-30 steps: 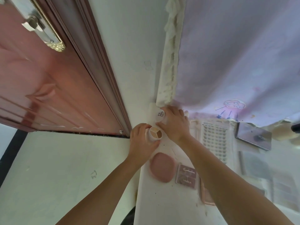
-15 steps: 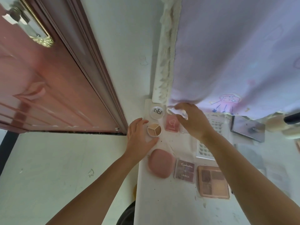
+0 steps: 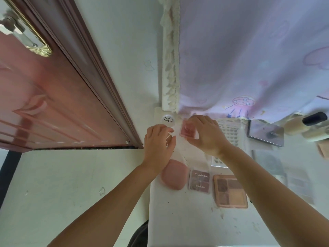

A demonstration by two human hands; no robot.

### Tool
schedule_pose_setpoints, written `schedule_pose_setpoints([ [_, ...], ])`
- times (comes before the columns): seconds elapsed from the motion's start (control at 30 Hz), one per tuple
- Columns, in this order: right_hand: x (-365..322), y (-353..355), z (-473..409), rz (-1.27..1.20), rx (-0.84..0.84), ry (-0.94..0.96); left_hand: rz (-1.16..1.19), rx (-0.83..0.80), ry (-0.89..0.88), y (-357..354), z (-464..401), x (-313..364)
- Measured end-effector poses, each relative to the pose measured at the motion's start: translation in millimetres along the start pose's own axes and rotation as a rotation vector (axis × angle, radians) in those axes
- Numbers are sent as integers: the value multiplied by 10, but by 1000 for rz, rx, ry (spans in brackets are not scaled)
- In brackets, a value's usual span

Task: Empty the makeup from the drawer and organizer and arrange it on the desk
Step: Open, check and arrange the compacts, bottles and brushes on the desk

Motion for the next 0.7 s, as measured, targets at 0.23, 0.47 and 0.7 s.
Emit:
schedule_pose_setpoints([
  [0.23, -150, 682, 358, -378, 86, 18, 1369, -470, 850, -439, 284, 522],
  [0.47, -37, 529, 589, -406, -95, -17, 1694, -521, 1075, -692, 676, 734],
  [0.7, 189, 310, 436, -787, -400, -263, 1837, -476, 1174, -769, 831, 646],
])
Point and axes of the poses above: each hand's wrist, its own z-axis away from the middle knuckle, its own y-axis out of the back of the hand, x = y × z, the point moved 10 cm from there along -z, towards the middle knuckle, and after that the axes turned 1 degree about z, right-handed, at the moved point
